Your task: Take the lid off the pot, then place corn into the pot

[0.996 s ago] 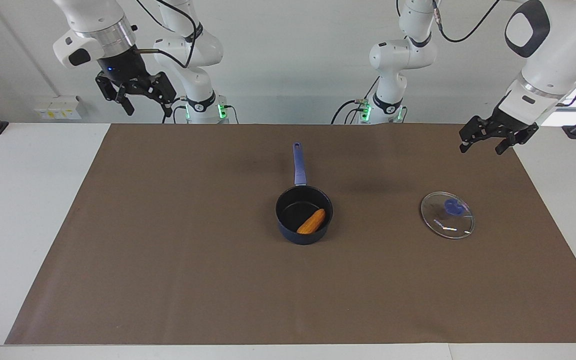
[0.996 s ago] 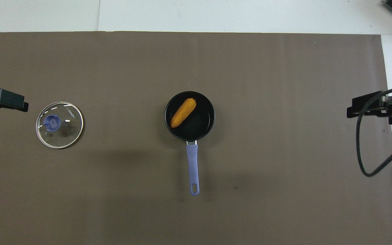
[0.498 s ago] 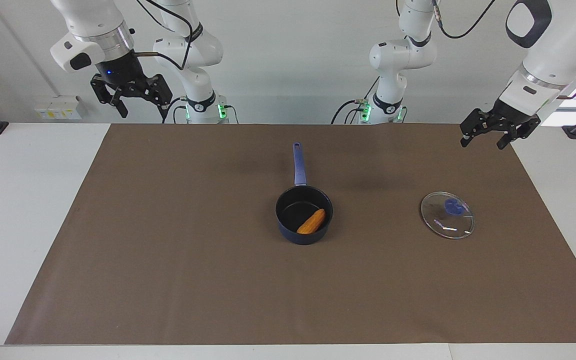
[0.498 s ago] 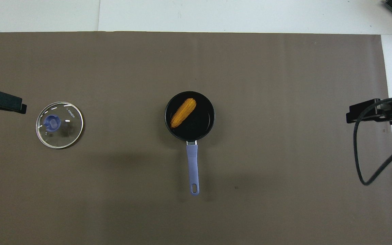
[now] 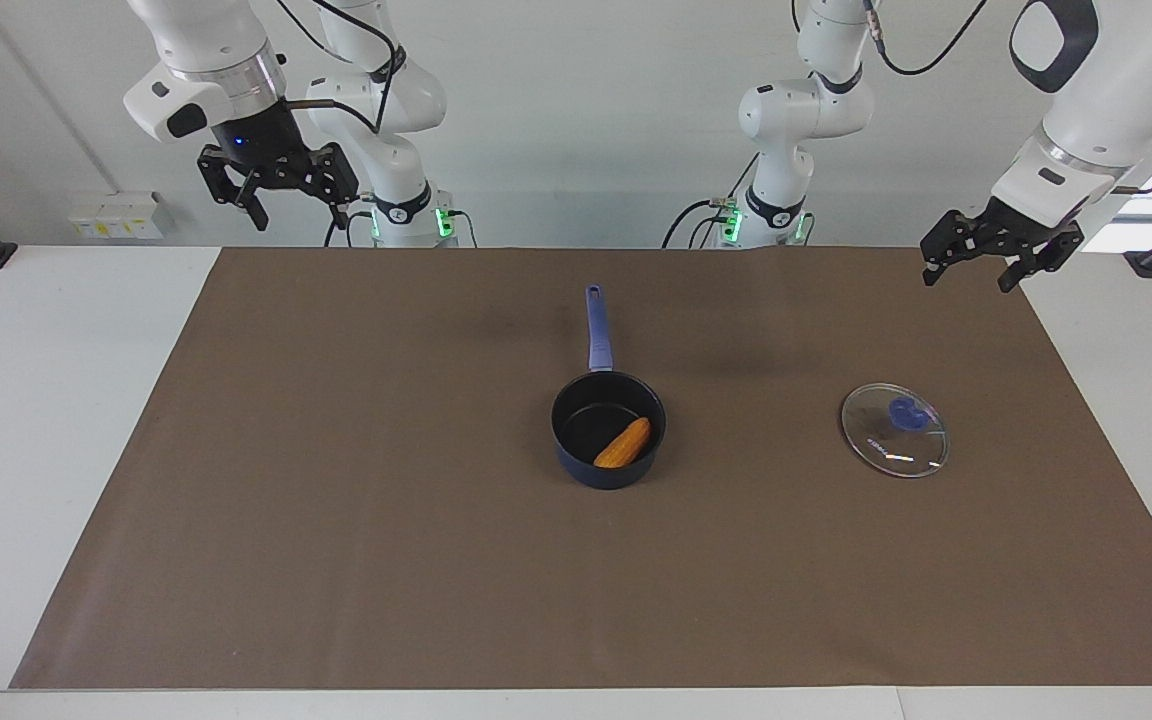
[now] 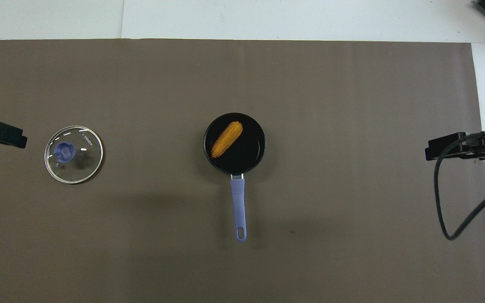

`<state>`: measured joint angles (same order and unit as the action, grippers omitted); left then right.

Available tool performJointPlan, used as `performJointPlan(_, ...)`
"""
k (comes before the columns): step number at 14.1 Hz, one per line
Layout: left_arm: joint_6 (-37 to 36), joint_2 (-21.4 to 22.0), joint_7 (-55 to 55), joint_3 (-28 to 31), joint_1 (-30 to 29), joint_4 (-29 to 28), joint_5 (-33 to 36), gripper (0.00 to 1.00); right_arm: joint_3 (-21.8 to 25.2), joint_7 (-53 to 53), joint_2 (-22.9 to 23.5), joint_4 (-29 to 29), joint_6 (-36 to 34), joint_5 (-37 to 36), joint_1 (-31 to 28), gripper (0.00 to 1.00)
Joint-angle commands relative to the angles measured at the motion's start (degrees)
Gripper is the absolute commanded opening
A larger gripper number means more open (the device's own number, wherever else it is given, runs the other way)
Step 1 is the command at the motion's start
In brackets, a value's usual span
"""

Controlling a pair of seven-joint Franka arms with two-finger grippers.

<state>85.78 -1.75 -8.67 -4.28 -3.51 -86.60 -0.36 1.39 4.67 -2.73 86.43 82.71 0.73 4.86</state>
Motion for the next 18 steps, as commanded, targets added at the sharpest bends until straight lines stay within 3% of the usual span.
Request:
performJointPlan(1,-1.23,0.08,-0.82,-0.20,0.17,1.70,1.06,1.00,2.90,-2.73,-0.88,1.29,2.28,0.41,0.67,1.00)
performJointPlan(3,-0.79,0.35,-0.82,-0.21,0.17,1.43,0.88,1.00,5.38,-2.91,-0.70,1.20,2.45,0.50,2.61,1.00)
performJointPlan(9,-1.14,0.44,-0.74,-0.12,0.17,1.25,0.97,1.00,4.85,-6.95,0.53,-1.43,1.05,0.06,-0.38,1.00)
performJointPlan(18,-1.05,0.52,-0.82,-0.21,0.17,1.17,0.97,1.00,4.85,-8.18,0.79,-1.27,1.14,-1.87,0.85,1.00)
